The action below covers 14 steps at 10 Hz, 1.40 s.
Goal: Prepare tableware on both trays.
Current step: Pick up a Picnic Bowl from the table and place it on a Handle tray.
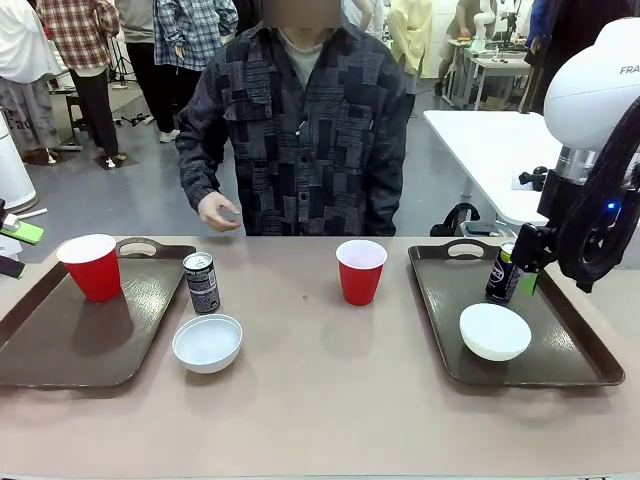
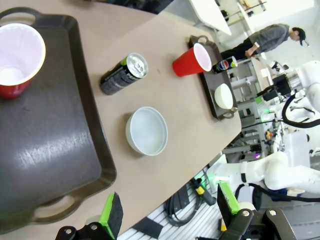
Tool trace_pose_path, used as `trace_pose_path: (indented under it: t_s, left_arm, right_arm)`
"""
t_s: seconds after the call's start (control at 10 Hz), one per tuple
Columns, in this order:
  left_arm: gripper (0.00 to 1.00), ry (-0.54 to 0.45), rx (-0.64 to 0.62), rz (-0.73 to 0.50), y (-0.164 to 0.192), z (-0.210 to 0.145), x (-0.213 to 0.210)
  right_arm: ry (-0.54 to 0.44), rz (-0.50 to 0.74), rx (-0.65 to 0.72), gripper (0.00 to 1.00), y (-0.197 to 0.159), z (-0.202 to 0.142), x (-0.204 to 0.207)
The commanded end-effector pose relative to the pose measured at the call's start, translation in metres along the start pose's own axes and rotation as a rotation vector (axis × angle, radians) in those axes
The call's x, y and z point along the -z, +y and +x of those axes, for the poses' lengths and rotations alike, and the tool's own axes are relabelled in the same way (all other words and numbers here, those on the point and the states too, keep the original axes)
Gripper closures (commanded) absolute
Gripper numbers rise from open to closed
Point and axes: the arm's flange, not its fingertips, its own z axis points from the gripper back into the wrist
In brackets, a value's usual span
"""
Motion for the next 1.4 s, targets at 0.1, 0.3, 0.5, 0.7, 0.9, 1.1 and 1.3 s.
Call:
trace_pose_path:
  t_s: [0.1,0.3,0.5,0.7,0.9,1.1,1.3]
  left_arm:
    - [0.0,0.0,0.0,0.0,0.0,0.0,0.0]
    - [0.0,0.067,0.032,0.158,-0.027,-0.007,0.002]
    - [0.0,0.19,0.088,0.313,-0.082,-0.01,0.007]
    - [0.0,0.208,0.124,0.468,-0.137,-0.007,0.018]
    - [0.0,0.234,0.111,0.593,-0.173,0.009,0.042]
    - [0.0,0.289,0.034,0.694,-0.188,0.02,0.076]
    - [0.0,0.258,-0.033,0.763,-0.188,0.035,0.109]
  right_arm:
    - [0.0,0.0,0.0,0.0,0.0,0.0,0.0]
    - [-0.031,0.398,-0.236,0.0,0.004,-0.017,-0.008]
    - [-0.086,0.678,-0.298,0.0,-0.007,-0.03,-0.005]
    - [-0.142,0.869,-0.303,0.0,-0.026,-0.061,0.002]
    - [-0.146,0.99,-0.312,0.0,-0.049,-0.075,0.015]
    - [-0.132,1.05,-0.335,0.0,-0.055,-0.081,0.034]
    - [-0.129,1.085,-0.376,0.0,-0.053,-0.082,0.044]
